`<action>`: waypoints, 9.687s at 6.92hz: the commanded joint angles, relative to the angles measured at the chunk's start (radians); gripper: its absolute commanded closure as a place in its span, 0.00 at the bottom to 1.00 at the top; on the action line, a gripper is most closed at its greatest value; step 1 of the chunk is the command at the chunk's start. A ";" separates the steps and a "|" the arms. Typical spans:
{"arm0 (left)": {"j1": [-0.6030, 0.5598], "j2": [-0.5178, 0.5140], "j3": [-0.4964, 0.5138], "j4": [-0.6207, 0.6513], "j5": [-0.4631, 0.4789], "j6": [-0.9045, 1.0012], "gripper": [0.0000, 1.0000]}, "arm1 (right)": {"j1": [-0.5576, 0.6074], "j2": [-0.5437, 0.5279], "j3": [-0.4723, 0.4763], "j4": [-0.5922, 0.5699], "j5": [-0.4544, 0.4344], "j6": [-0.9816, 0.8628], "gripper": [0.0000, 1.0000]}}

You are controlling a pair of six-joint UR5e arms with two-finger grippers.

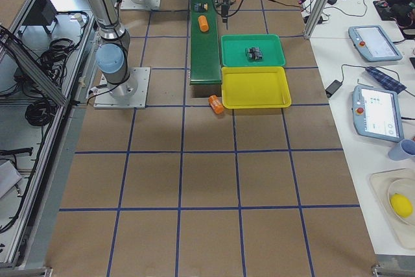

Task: Sort buttons by color to trays
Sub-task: 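Lift the right gripper from the tray while left returns to yellow button, then set the second yellow-cap button on the belt with the left gripper, then raise the left gripper away from the belt while right hovers over trays, then reach the right gripper down to the first yellow-cap button on the belt, then grasp the yellow-cap button and carry it over the yellow tray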

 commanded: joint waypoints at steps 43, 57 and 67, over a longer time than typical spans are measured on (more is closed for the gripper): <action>-0.432 0.435 0.320 -0.591 -0.113 -0.689 0.00 | 0.108 -0.006 0.214 -0.099 0.017 0.142 0.00; -0.433 0.444 0.313 -0.586 -0.116 -0.724 0.00 | 0.197 0.199 0.291 -0.264 0.014 0.210 1.00; -0.433 0.449 0.305 -0.586 -0.120 -0.724 0.00 | -0.269 0.439 -0.068 -0.361 0.004 -0.212 0.85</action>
